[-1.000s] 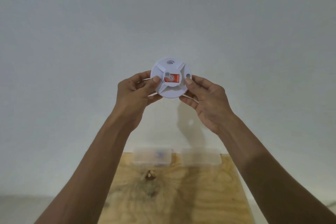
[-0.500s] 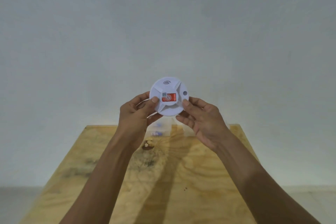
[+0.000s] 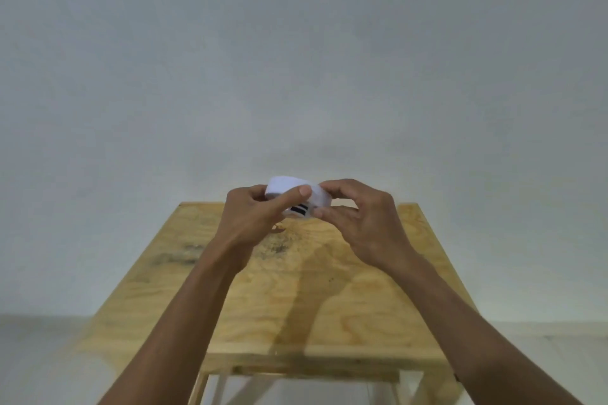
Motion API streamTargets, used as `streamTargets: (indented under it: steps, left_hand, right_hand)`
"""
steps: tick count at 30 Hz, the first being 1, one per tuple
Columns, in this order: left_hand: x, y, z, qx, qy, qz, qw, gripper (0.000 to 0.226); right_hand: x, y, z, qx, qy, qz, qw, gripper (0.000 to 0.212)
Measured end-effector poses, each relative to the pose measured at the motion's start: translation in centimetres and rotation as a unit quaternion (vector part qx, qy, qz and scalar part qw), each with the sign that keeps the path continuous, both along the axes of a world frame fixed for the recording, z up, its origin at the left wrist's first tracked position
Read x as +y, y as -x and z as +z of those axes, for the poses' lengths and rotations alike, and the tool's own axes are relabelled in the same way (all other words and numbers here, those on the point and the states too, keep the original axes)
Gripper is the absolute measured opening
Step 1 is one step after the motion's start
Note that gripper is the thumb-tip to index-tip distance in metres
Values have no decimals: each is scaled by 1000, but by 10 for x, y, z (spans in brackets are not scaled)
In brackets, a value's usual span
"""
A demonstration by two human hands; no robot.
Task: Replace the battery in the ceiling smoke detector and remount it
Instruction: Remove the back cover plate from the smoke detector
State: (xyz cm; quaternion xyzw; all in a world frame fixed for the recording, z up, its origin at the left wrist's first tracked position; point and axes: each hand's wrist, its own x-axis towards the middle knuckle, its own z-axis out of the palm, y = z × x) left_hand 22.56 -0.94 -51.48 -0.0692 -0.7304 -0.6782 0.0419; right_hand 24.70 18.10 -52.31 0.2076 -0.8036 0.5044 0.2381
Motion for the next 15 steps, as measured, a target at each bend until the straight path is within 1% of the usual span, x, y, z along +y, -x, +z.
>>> streamTargets:
  steps: [1, 2, 3, 4, 5, 6, 7, 8, 9, 10, 13, 15]
  left_hand:
    - [-1, -5, -4, 9, -18, 0, 1000, 61]
    - [-2, -9, -8, 18, -34, 0, 999, 58]
    - [-2, -13, -13, 26, -49, -3, 998, 57]
    - [-3, -15, -18, 32, -65, -9, 997, 57]
    - [-2, -17, -23, 36, -81, -18, 996, 57]
    - [-2, -17, -29, 38, -93, -30, 995, 56]
    - [-1, -16, -34, 39, -94, -47, 994, 55]
    - [-1, -14, -40, 39, -86, -66, 993, 52]
    - [-2, -12, -46, 36, -71, -84, 993, 49]
    - [-3, -8, -53, 31, -49, -98, 994, 50]
    - [-10, 12, -74, 18, 28, -105, 994, 65]
    - [-13, 26, -89, 17, 70, -110, 991, 67]
  right_hand:
    - [0, -4, 0, -19, 4, 7, 1000, 36]
    - [1, -7, 0, -54, 10, 16, 998, 45]
    - [3, -8, -3, -106, 20, 31, 994, 59]
    - [5, -8, -5, -167, 48, 62, 983, 73]
    - [6, -7, -9, -225, 94, 102, 964, 83]
    - [7, -5, -14, -269, 144, 138, 942, 88]
    - [8, -3, -19, -296, 186, 161, 923, 88]
    - [9, 1, -25, -309, 211, 177, 911, 84]
    - [10, 4, -32, -311, 217, 182, 907, 76]
    - [10, 7, -38, -308, 212, 180, 910, 69]
    - [13, 20, -59, -287, 168, 130, 934, 60]
    - [14, 29, -75, -281, 138, 108, 943, 65]
